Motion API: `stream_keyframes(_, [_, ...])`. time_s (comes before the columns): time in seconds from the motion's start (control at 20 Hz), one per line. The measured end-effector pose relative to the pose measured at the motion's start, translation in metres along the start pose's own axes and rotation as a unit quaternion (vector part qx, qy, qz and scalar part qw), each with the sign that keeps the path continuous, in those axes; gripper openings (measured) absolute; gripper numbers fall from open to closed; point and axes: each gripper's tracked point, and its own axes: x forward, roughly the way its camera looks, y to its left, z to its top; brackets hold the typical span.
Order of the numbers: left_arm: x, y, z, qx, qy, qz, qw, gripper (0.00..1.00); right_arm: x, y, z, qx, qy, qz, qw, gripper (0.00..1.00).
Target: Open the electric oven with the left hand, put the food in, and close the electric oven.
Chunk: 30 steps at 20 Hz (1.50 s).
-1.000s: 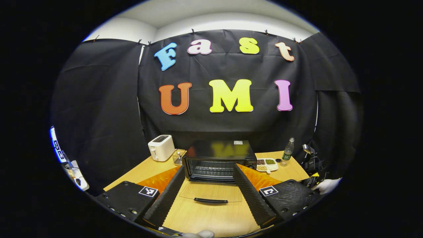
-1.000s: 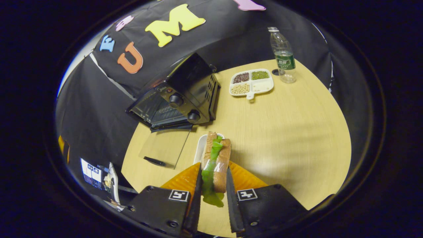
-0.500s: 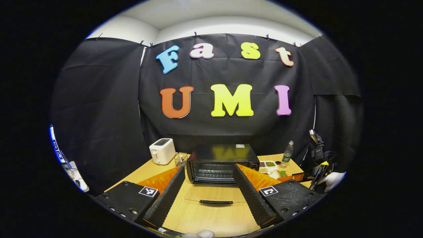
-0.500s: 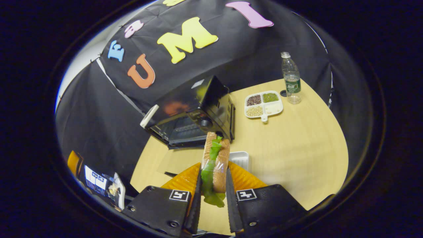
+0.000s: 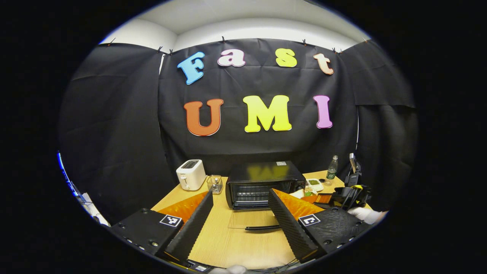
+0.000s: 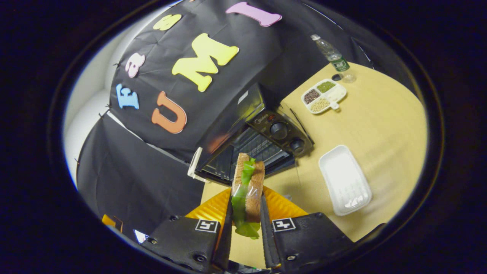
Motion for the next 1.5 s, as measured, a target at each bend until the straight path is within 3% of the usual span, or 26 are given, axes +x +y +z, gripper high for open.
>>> stream_keyframes(0.2, [-0.004,0.011,-0.01,0.021,0.013,-0.003,1.0,0.96,0.042,0.005,-0.013,0.065,-0.067,0.001,0.996,0.37])
stream_keyframes(0.45, [-0.008,0.007,-0.017,0.03,0.023,-0.017,0.999,0.96,0.096,0.014,-0.036,0.091,-0.084,0.009,0.992,0.37])
stream_keyframes(0.85, [-0.01,0.009,-0.032,0.04,0.043,-0.017,0.998,0.96,0.156,-0.002,-0.017,0.136,-0.14,-0.001,0.981,0.37])
stream_keyframes(1.2, [-0.005,0.011,-0.045,0.033,0.063,-0.009,0.997,0.96,0.198,-0.006,0.01,0.118,-0.156,-0.019,0.981,0.38])
stream_keyframes(1.5, [-0.005,0.007,-0.048,0.024,0.066,-0.01,0.998,0.96,0.206,-0.017,0.005,0.068,-0.14,-0.056,0.986,0.42])
